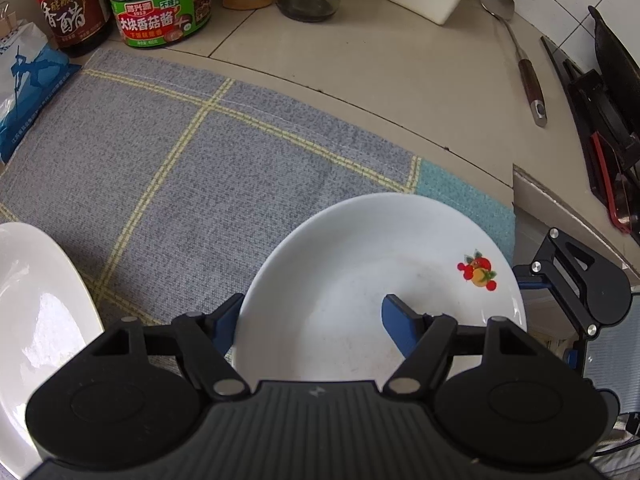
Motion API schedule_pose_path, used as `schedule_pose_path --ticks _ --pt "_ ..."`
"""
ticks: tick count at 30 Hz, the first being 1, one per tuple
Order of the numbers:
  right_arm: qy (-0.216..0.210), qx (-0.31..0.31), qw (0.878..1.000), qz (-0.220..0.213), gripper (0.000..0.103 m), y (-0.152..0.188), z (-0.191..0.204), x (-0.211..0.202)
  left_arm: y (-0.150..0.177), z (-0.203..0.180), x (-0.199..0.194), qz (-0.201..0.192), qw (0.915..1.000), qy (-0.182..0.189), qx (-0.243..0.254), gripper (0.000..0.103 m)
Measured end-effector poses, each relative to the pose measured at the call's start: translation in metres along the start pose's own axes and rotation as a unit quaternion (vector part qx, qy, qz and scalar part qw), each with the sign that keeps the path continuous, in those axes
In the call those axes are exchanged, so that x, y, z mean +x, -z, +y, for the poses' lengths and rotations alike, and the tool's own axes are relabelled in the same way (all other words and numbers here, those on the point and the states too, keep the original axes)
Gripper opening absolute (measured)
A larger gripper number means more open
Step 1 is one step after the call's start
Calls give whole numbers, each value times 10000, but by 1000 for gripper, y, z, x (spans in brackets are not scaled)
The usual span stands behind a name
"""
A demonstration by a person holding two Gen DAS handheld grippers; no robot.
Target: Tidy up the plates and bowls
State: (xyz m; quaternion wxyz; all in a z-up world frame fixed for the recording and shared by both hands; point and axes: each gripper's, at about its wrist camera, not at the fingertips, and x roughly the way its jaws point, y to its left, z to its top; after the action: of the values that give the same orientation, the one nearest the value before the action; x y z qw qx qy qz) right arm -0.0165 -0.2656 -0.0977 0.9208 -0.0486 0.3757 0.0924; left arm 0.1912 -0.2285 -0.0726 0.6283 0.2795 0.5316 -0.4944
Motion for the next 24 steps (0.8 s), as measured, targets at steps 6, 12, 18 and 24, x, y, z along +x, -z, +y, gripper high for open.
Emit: schedule_pose_path --ticks 6,12,18,24 --pt "-36 -9 10000 46 103 -2 -5 -2 -1 -2 -7 -135 9999 54 52 73" --pt "-51 -122 9999 25 103 -11 -14 -4 -12 3 -13 -251 9997 17 25 73" --pt "-92 -264 9996 -27 103 -27 -29 3 -25 12 -12 -356 9993 -85 -77 73" --pt "-138 -329 9994 -51 103 -41 -48 17 -40 23 -10 -491 9985 -118 -192 73"
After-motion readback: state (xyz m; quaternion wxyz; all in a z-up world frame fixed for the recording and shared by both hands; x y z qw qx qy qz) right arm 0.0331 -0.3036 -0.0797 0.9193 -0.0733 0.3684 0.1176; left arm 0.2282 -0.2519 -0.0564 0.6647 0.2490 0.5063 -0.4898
